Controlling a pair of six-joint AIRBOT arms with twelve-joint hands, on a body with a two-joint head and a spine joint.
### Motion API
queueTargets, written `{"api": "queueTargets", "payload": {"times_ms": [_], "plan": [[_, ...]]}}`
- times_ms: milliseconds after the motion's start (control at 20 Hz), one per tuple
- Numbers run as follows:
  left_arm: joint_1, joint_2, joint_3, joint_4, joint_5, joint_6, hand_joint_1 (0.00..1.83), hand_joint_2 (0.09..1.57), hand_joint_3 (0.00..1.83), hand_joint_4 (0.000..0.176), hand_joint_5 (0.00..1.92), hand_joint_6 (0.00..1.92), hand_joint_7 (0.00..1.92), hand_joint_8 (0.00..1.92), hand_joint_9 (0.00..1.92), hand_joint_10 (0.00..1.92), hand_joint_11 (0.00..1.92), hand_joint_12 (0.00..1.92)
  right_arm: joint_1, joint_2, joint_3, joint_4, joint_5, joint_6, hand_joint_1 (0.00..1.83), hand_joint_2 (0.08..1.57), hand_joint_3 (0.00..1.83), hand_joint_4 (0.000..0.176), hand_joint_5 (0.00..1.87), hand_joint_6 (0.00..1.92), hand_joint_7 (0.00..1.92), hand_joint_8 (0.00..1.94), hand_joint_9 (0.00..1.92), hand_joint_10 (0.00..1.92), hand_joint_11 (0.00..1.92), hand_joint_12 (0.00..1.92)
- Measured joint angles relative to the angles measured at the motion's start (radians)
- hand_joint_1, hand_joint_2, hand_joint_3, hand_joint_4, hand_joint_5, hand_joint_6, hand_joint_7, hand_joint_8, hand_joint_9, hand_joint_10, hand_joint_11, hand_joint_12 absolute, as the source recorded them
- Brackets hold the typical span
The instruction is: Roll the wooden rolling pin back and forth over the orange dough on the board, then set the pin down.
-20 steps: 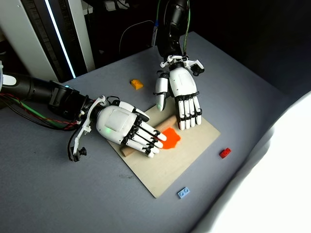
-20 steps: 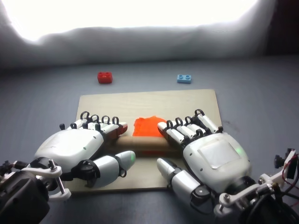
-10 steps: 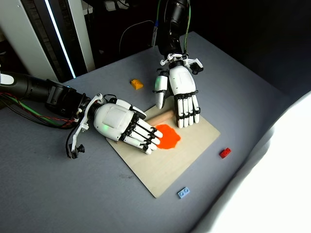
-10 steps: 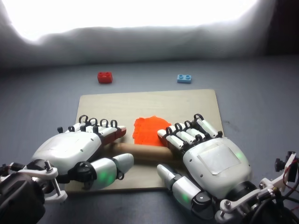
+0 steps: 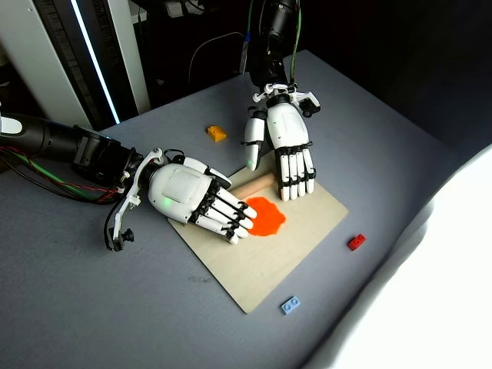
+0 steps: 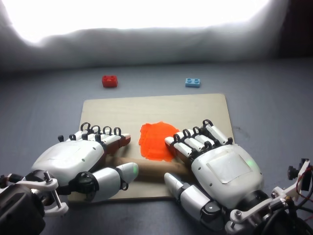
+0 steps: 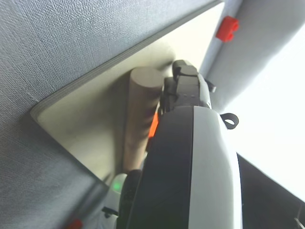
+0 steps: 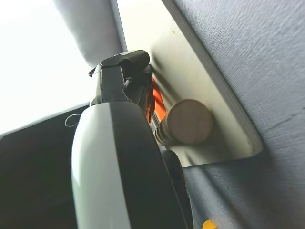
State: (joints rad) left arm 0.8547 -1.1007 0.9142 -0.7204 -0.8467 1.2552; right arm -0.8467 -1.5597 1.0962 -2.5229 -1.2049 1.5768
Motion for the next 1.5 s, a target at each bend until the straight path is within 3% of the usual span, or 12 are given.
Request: {"api": "queueTargets", "payload": {"times_ms": [150, 650, 800, 900, 1000, 1250, 1500], "plan": [[0.002, 0.000, 0.000, -0.001, -0.001, 0.000, 0.00, 1.44, 0.00, 0.000, 0.26, 0.01, 0.33, 0.01, 0.26, 0.01, 0.00, 0.31, -0.007, 0.003, -0.005, -0.011, -0.005, -0.001, 0.00, 1.52, 0.00, 0.000, 0.40, 0.01, 0.49, 0.00, 0.49, 0.02, 0.00, 1.00], [0.049, -0.007, -0.014, -0.006, -0.087, -0.039, 0.00, 1.44, 0.00, 0.000, 0.25, 0.00, 0.30, 0.00, 0.22, 0.00, 0.00, 0.23, -0.018, 0.010, -0.018, -0.029, -0.011, -0.004, 0.00, 1.51, 0.00, 0.000, 0.37, 0.00, 0.43, 0.00, 0.44, 0.00, 0.00, 0.93], [0.074, -0.029, -0.019, -0.013, -0.155, -0.051, 0.00, 1.44, 0.00, 0.000, 0.23, 0.00, 0.26, 0.00, 0.20, 0.00, 0.00, 0.22, -0.018, 0.011, -0.019, -0.026, -0.005, -0.003, 0.00, 1.50, 0.00, 0.000, 0.30, 0.00, 0.35, 0.00, 0.34, 0.00, 0.00, 0.77], [0.081, -0.042, -0.019, -0.010, -0.184, -0.053, 0.00, 1.44, 0.00, 0.000, 0.21, 0.00, 0.21, 0.00, 0.15, 0.00, 0.00, 0.05, -0.018, 0.012, -0.022, -0.021, -0.002, -0.003, 0.00, 1.50, 0.00, 0.000, 0.27, 0.00, 0.31, 0.00, 0.30, 0.00, 0.00, 0.66], [0.084, -0.044, -0.011, 0.015, -0.186, -0.053, 0.00, 1.44, 0.00, 0.000, 0.19, 0.00, 0.19, 0.00, 0.13, 0.00, 0.00, 0.03, -0.018, 0.012, -0.022, -0.019, 0.000, -0.003, 0.00, 1.50, 0.00, 0.000, 0.29, 0.01, 0.32, 0.00, 0.30, 0.00, 0.00, 0.67], [0.084, -0.056, -0.001, 0.073, -0.183, -0.026, 0.00, 1.44, 0.00, 0.000, 0.15, 0.00, 0.15, 0.00, 0.11, 0.00, 0.00, 0.01, -0.006, 0.013, -0.023, -0.010, 0.007, -0.002, 0.00, 1.50, 0.00, 0.000, 0.20, 0.00, 0.23, 0.00, 0.21, 0.00, 0.00, 0.44], [0.096, -0.056, -0.006, 0.077, -0.187, -0.018, 0.00, 1.44, 0.00, 0.000, 0.13, 0.00, 0.13, 0.00, 0.09, 0.00, 0.00, 0.00, 0.016, 0.024, -0.023, -0.006, 0.026, -0.002, 0.00, 1.50, 0.00, 0.000, 0.21, 0.01, 0.24, 0.01, 0.21, 0.00, 0.00, 0.43]]}}
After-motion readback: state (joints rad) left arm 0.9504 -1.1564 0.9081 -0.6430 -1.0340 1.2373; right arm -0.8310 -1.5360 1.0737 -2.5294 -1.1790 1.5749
